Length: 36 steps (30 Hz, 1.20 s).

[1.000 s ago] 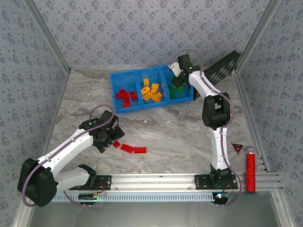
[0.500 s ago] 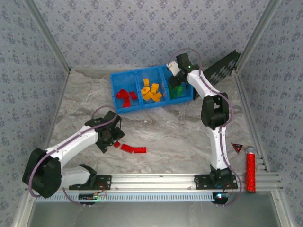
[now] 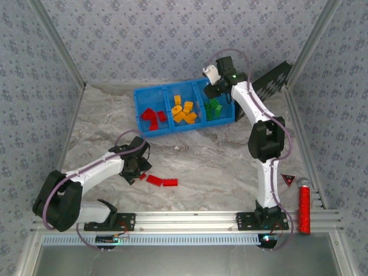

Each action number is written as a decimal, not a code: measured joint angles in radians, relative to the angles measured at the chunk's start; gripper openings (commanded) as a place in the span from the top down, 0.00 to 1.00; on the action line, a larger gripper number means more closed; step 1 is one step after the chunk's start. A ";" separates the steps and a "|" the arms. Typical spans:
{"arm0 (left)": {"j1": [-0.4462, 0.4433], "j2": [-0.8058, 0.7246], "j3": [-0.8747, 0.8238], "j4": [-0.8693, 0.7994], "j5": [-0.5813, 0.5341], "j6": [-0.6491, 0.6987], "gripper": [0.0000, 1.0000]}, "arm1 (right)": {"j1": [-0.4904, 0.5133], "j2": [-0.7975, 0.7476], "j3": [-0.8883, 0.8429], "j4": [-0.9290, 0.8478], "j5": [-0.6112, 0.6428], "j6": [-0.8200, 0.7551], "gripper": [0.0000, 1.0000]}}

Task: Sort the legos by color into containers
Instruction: Pick up the lego from the bottom-left of the table, then place the lego in the container.

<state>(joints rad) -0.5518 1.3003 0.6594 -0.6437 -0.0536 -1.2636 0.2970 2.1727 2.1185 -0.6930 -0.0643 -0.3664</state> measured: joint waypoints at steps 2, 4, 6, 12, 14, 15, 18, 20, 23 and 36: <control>0.000 0.008 -0.019 0.018 0.001 -0.005 0.39 | 0.003 -0.025 -0.002 0.000 0.000 0.009 0.49; 0.000 0.020 -0.034 0.029 0.000 -0.009 0.45 | 0.005 -0.047 -0.011 0.000 0.000 0.017 0.48; 0.000 0.020 -0.035 0.026 -0.004 -0.011 0.52 | 0.005 -0.060 -0.022 0.000 0.000 0.025 0.48; 0.000 0.009 -0.044 0.008 -0.019 -0.017 0.68 | 0.011 -0.086 -0.104 0.002 0.000 0.054 0.48; 0.000 0.007 -0.044 0.006 -0.019 -0.013 0.69 | 0.013 -0.097 -0.142 0.001 0.000 0.061 0.47; 0.000 0.006 -0.042 0.003 -0.019 -0.008 0.69 | 0.013 -0.105 -0.162 0.000 0.000 0.064 0.45; 0.008 0.008 0.000 -0.033 -0.028 0.023 0.69 | 0.014 -0.136 -0.221 -0.006 -0.005 0.073 0.42; 0.016 0.014 0.103 -0.092 -0.050 0.069 0.70 | 0.017 -0.176 -0.283 0.000 -0.016 0.076 0.42; 0.036 0.050 0.328 -0.127 -0.079 0.157 0.70 | 0.023 -0.275 -0.422 0.028 -0.039 0.093 0.41; 0.146 0.506 0.922 -0.041 -0.127 0.480 0.71 | 0.140 -0.620 -0.857 0.141 -0.092 0.176 0.41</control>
<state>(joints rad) -0.4061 1.8061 1.5810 -0.6849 -0.1806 -0.7837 0.4374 1.5528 1.2617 -0.5522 -0.1558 -0.1905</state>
